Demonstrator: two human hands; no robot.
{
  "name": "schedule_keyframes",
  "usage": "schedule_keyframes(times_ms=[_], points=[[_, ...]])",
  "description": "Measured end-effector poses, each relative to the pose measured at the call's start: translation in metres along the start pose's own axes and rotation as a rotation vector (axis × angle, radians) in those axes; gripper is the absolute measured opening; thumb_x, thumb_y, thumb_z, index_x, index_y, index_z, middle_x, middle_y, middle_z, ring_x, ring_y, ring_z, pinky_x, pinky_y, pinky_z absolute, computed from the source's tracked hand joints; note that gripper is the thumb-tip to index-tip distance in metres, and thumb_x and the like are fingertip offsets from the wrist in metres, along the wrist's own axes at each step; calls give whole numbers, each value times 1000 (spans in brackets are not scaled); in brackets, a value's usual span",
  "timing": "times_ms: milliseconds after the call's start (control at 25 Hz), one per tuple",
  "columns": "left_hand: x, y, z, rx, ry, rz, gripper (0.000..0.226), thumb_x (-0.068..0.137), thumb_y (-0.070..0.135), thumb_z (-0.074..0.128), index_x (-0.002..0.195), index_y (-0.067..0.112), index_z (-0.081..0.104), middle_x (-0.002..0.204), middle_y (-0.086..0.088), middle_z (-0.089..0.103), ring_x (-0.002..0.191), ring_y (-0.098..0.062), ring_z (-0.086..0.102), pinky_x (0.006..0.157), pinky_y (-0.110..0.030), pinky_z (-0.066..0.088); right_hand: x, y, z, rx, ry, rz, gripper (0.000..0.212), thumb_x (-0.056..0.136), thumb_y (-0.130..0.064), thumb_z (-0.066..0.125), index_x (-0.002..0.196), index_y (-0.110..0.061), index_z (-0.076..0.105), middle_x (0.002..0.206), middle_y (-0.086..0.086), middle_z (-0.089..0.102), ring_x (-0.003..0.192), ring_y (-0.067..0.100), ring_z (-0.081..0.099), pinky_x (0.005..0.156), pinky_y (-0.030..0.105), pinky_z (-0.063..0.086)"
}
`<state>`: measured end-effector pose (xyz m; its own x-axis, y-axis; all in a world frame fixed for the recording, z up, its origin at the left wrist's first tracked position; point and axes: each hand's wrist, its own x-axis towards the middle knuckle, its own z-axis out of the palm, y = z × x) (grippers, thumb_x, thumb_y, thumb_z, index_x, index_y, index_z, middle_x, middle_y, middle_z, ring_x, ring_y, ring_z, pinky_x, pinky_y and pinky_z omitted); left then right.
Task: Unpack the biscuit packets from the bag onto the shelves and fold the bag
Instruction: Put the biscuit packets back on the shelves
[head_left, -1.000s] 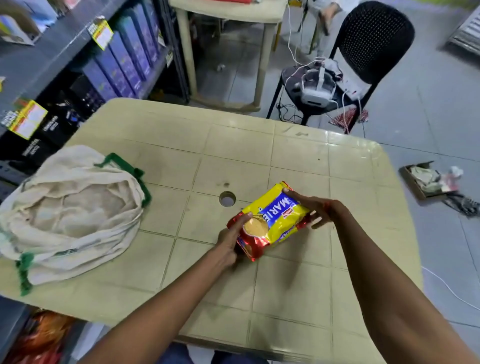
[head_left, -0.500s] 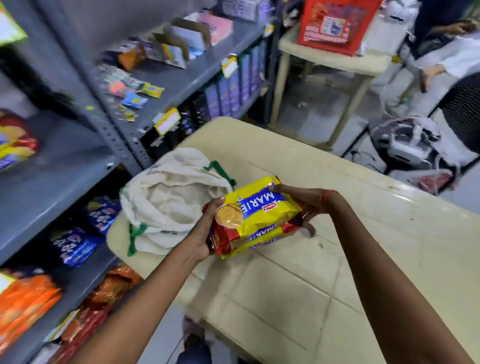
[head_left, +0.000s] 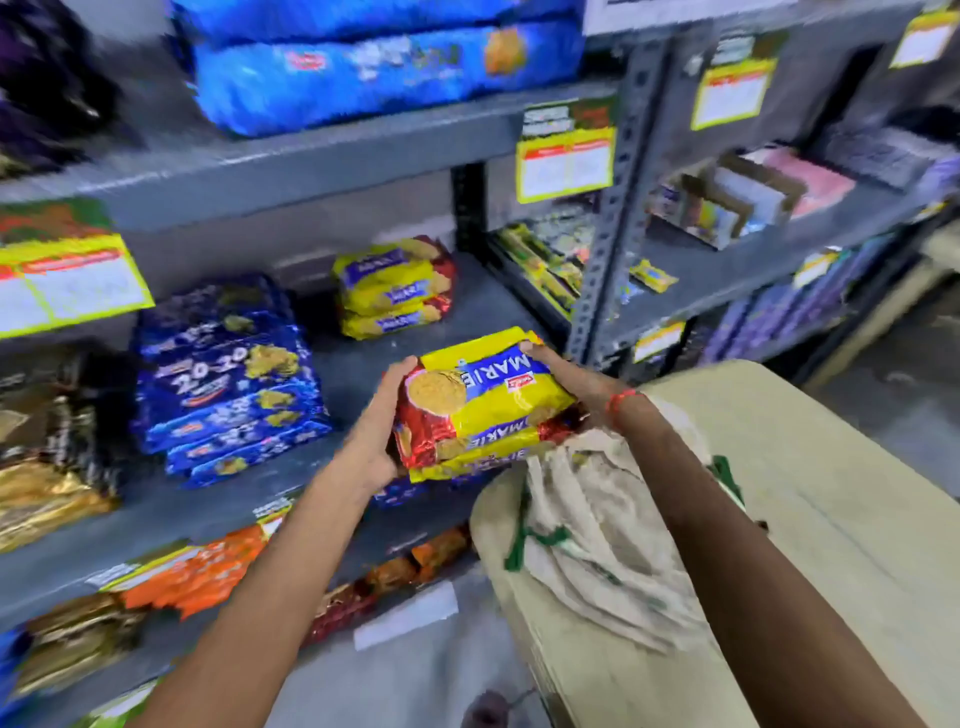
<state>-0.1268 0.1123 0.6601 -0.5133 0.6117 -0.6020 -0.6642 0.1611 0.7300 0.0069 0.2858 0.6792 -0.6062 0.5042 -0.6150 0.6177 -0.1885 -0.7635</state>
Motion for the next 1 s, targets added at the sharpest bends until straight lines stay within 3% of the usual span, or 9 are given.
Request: schedule_keyframes(times_ms=[120, 200, 320, 480, 640, 800, 840, 920, 1000], points=[[37, 33, -22, -32, 110, 34, 62, 80, 61, 55, 124, 18, 62, 120, -14, 68, 100, -31, 68, 73, -46, 59, 63, -31, 28, 18, 100, -79, 102, 50, -81, 60, 122, -10, 60, 128, 14, 62, 114, 32, 61, 103, 49, 47], [62, 51, -27, -63, 153, 43, 69, 81, 63, 53, 132, 17, 55, 128, -15, 63, 103, -33, 65, 76, -49, 60, 88, -46, 42, 41, 165, -126, 100, 57, -77, 62, 126, -4, 58, 129, 18, 61, 115, 32, 61, 102, 47, 48], [99, 66, -30, -49, 186, 55, 77, 78, 64, 56, 138, 16, 47, 138, -16, 54, 120, -35, 58, 101, -52, 47, 117, -61, 54, 7, 268, -172, 83, 68, -69, 62, 114, -1, 64, 120, 21, 66, 109, 32, 64, 98, 46, 51], [121, 69, -30, 17, 382, 81, 74, 74, 66, 58, 124, 12, 57, 120, -15, 66, 97, -32, 67, 82, -40, 55, 134, -66, 57, -130, 340, -145, 73, 71, -74, 53, 95, -7, 66, 111, 16, 69, 101, 32, 64, 88, 39, 49], [115, 67, -30, -30, 416, 83, 77, 71, 67, 60, 124, 12, 56, 114, -12, 67, 98, -31, 67, 91, -44, 55, 132, -66, 55, -175, 325, -169, 70, 71, -75, 50, 93, -10, 61, 108, 15, 68, 97, 31, 64, 84, 39, 48], [89, 35, -20, -165, 520, 94, 80, 68, 66, 64, 125, 11, 53, 123, -9, 63, 100, -28, 61, 91, -37, 51, 105, -58, 43, -163, 331, -177, 60, 77, -75, 44, 63, -16, 45, 66, 5, 51, 63, 21, 50, 61, 33, 40], [81, 20, -15, -157, 555, 82, 81, 69, 65, 64, 127, 10, 52, 125, -8, 60, 101, -27, 57, 88, -34, 46, 97, -50, 36, -163, 328, -180, 59, 78, -73, 44, 60, -17, 43, 63, 5, 48, 59, 21, 47, 61, 32, 40], [68, -13, -1, -140, 589, 57, 79, 72, 58, 65, 131, 8, 48, 130, -8, 55, 107, -27, 52, 88, -37, 41, 81, -26, 22, -138, 288, -149, 61, 82, -68, 45, 78, -8, 61, 77, 14, 59, 75, 28, 58, 79, 40, 49], [56, -49, 24, -141, 520, 5, 59, 78, 44, 65, 123, 7, 54, 124, -11, 57, 97, -24, 53, 85, -38, 42, 52, 5, 1, -123, 235, -71, 58, 85, -60, 48, 96, -6, 63, 86, 16, 62, 87, 28, 59, 87, 43, 49]])
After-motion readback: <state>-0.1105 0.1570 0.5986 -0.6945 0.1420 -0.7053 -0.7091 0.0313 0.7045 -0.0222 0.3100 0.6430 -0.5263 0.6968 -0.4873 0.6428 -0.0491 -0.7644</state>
